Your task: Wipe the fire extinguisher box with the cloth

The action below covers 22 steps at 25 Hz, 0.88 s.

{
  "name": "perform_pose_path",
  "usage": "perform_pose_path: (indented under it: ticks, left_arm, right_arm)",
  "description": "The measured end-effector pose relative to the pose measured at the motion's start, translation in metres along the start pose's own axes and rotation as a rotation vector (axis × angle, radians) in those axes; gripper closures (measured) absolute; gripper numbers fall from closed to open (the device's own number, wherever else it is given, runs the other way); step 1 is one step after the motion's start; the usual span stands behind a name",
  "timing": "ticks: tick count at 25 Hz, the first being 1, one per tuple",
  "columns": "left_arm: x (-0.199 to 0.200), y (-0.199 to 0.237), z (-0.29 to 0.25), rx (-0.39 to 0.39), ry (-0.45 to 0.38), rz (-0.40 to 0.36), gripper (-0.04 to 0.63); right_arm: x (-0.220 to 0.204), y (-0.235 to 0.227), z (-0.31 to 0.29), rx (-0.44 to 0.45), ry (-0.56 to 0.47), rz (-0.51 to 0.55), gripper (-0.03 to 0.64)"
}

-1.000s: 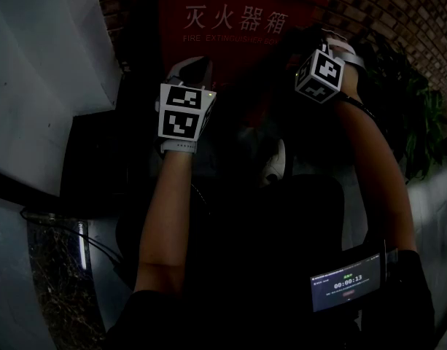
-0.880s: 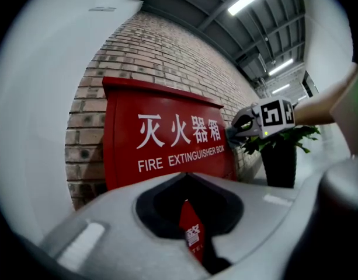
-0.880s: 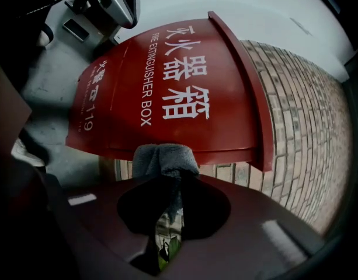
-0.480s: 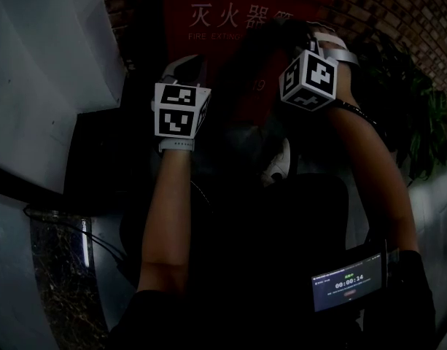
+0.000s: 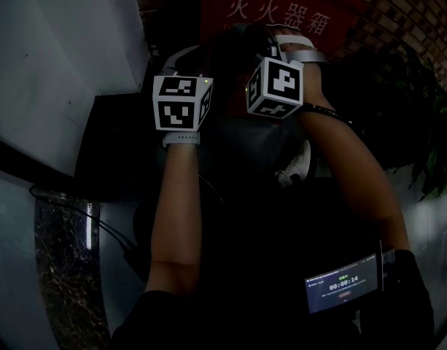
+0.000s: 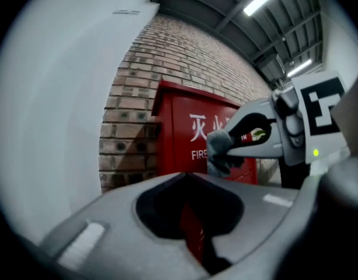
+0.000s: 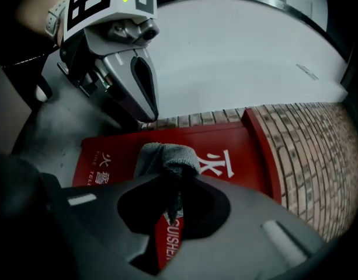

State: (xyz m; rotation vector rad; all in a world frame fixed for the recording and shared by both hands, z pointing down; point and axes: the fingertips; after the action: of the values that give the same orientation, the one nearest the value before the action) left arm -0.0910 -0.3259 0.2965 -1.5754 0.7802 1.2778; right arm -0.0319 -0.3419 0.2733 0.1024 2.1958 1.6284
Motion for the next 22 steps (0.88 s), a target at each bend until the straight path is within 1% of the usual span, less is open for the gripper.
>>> perform_pose_path:
  ticks: [3,8,11,16,20,22]
  left_arm:
    - [-0.005,0.011,0.003,0.014,0.007,0.005,0.592]
    - [-0.013,0.020,-0.001,0.033,0.029,-0.062,0.592]
    - [-0.017,0.018,-0.005,0.022,0.032,-0.052,0.592]
    - [-0.021,0.010,-0.012,-0.006,0.033,-0.037,0.592]
    - [-0.021,0.005,-0.012,-0.010,0.039,-0.051,0.592]
    - [-0.017,-0.002,-0.014,-0.018,0.028,-0.057,0.592]
  right_arm:
    - [0.015,0.011,-0.013,0.018,-0.018,0.004,0.584]
    - [0.039,0.021,-0.029,0.027,-0.047,-0.003,0.584]
    - [0.046,0.025,-0.039,0.031,-0.050,0.006,0.584]
    - [0.044,0.024,-0.047,0.024,-0.046,0.011,0.584]
    - [0.035,0.026,-0.045,0.016,-0.038,0.018,0.584]
    - [0.024,0.023,-0.041,0.015,-0.024,0.015,0.584]
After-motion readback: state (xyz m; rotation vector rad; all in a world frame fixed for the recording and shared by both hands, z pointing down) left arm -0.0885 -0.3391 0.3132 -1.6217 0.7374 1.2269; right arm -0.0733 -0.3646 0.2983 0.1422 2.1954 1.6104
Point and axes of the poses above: the fingertips, and each gripper's own axes: z backward along the fingers, y to its left, x out of its top, and after that the axes turned 12 degrees about -z, right-handed
